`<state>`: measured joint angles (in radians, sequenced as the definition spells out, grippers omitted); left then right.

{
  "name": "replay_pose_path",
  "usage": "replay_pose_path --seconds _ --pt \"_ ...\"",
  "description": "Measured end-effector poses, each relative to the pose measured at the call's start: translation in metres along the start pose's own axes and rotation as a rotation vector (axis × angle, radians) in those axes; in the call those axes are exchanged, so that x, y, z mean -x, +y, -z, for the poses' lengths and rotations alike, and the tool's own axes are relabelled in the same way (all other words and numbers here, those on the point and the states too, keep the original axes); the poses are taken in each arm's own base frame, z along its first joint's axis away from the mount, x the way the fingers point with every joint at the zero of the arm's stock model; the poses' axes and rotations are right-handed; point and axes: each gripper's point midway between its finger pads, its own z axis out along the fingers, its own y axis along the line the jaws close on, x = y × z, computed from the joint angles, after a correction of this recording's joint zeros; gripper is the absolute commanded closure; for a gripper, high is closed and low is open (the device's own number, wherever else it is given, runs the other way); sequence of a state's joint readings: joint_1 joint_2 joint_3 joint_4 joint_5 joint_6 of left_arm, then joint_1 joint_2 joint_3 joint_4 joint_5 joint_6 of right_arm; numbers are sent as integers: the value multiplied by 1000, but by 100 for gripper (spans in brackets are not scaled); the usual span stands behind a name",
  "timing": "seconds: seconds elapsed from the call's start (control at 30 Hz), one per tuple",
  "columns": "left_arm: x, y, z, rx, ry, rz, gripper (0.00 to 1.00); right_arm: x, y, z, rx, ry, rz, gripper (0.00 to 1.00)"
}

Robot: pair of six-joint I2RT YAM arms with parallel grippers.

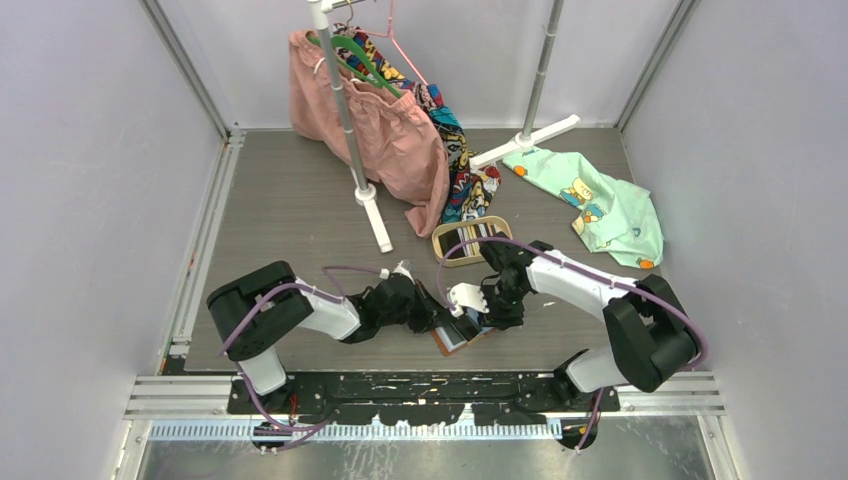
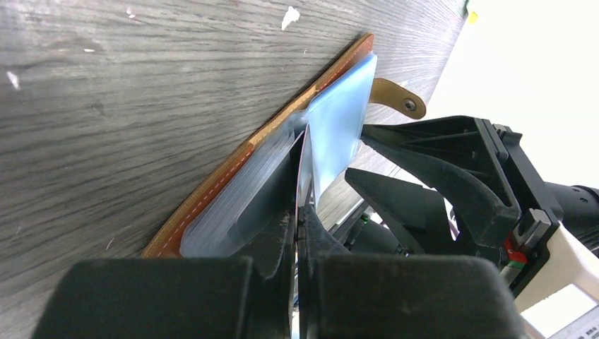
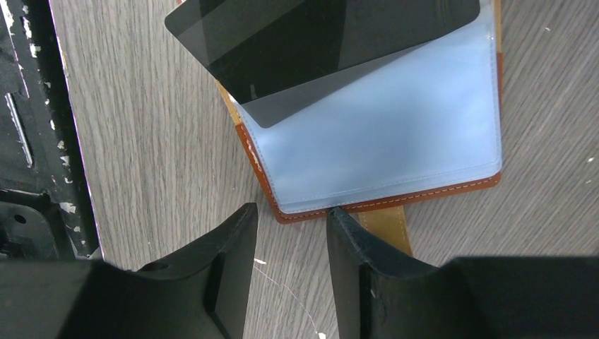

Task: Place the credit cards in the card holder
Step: Insert the credit card into the card holder.

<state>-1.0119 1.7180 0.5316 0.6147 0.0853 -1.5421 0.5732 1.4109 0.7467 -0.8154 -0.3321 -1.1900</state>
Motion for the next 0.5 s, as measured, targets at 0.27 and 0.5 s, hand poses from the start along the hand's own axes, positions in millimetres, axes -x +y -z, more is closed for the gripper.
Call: replay_pose_path --seconds 0.27,0.5 --pt "0 -2 -5 0 23 12 100 0 0 -1 0 2 -9 54" --pt "1 -2 -6 -2 37 17 100 0 0 -1 -1 2 -13 55"
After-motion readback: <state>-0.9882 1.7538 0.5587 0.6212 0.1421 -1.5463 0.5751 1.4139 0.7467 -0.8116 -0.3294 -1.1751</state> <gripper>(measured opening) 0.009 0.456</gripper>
